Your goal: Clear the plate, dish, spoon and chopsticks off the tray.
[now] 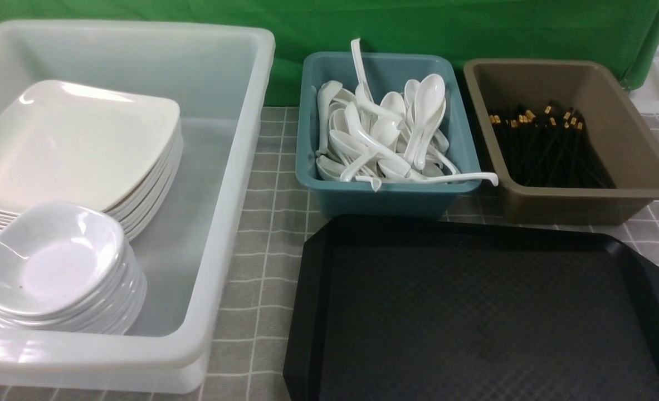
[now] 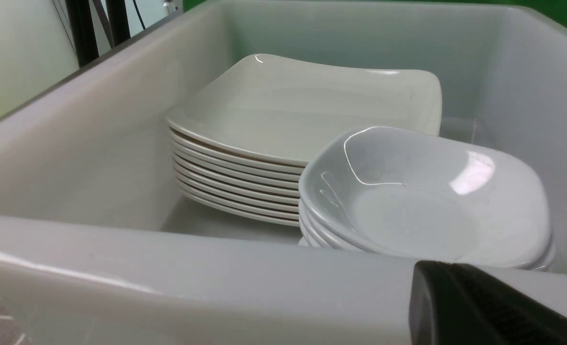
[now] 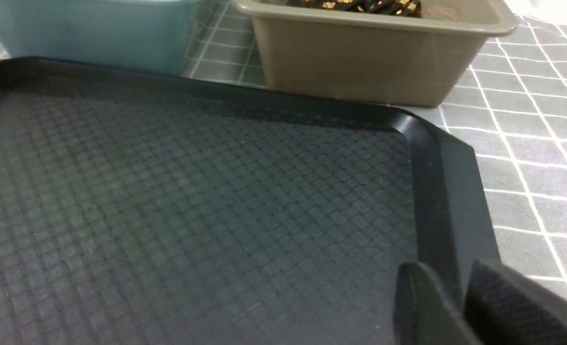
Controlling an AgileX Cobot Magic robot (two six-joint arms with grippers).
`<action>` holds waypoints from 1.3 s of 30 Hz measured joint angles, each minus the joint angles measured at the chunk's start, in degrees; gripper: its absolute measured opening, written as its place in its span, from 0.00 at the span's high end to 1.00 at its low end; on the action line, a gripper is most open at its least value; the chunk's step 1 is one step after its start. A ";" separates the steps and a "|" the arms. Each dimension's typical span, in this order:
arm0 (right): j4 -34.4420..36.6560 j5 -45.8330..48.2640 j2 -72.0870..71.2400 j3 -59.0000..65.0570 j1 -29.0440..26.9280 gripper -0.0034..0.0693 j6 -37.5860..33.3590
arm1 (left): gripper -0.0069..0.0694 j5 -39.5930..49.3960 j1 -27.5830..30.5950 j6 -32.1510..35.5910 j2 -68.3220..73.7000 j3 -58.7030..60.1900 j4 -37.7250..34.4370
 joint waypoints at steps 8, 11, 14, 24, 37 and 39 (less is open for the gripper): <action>0.00 0.00 0.00 0.00 0.00 0.68 0.00 | 0.88 0.00 0.00 0.00 0.00 0.00 0.00; 0.00 0.00 0.00 0.00 0.00 0.67 -0.04 | 0.88 0.00 0.00 0.00 0.00 0.00 0.00; 0.00 0.00 0.00 0.00 0.00 0.66 -0.04 | 0.88 0.00 0.00 0.00 0.00 0.00 0.00; 0.00 0.00 0.00 0.00 0.00 0.63 0.03 | 0.88 0.00 0.00 0.41 0.00 0.00 0.01; 0.00 0.00 0.00 0.00 0.00 0.63 0.03 | 0.88 0.00 0.00 0.53 0.00 0.00 0.01; 0.00 0.00 0.00 0.00 0.00 0.63 0.03 | 0.88 0.00 0.00 0.53 0.00 0.00 0.01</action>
